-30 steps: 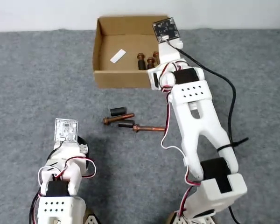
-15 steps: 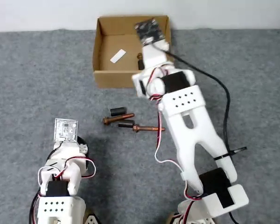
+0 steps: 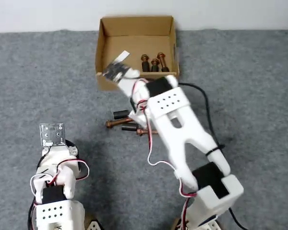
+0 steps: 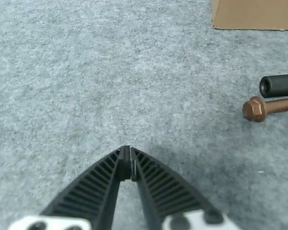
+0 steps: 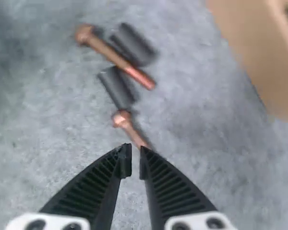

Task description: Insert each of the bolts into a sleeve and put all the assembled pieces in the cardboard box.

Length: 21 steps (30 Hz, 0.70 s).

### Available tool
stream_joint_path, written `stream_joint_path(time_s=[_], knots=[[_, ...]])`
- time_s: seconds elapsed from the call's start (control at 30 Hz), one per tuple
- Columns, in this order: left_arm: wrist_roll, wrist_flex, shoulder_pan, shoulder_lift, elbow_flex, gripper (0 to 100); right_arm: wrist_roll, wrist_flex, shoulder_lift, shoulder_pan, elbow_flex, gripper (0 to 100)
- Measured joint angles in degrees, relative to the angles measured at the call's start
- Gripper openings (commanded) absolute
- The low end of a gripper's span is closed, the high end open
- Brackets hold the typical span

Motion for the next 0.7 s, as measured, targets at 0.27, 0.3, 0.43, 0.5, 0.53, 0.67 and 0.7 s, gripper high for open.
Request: stream_joint_path(time_s=[0.27, 0.3, 0.43, 0.5, 0.53, 0.67, 0.7], knots=[[0.0, 0.0, 0.0, 0.0, 0.0, 1, 4.57, -0.09, 7.74, -5.71, -1.93, 14.7], [0.0, 0.0, 0.0, 0.0, 0.0, 1, 4.92, -0.35, 9.05, -6.15, -2.55, 14.7], [0.0, 0.0, 0.0, 0.0, 0.0, 1, 5.45, -2.11, 14.77, -6.42, -5.98, 14.7], [0.0, 0.0, 0.0, 0.0, 0.0, 1, 5.54, -2.2, 17.85, -6.42, -8.7, 14.7], [0.0, 0.0, 0.0, 0.0, 0.0, 1, 5.54, -2.2, 19.43, -6.42, -10.02, 14.7], [0.0, 0.0, 0.0, 0.0, 0.0, 1, 5.54, -2.29, 25.58, -6.42, -14.86, 14.5], [0.0, 0.0, 0.0, 0.0, 0.0, 1, 5.54, -2.29, 27.16, -6.42, -16.09, 14.4]])
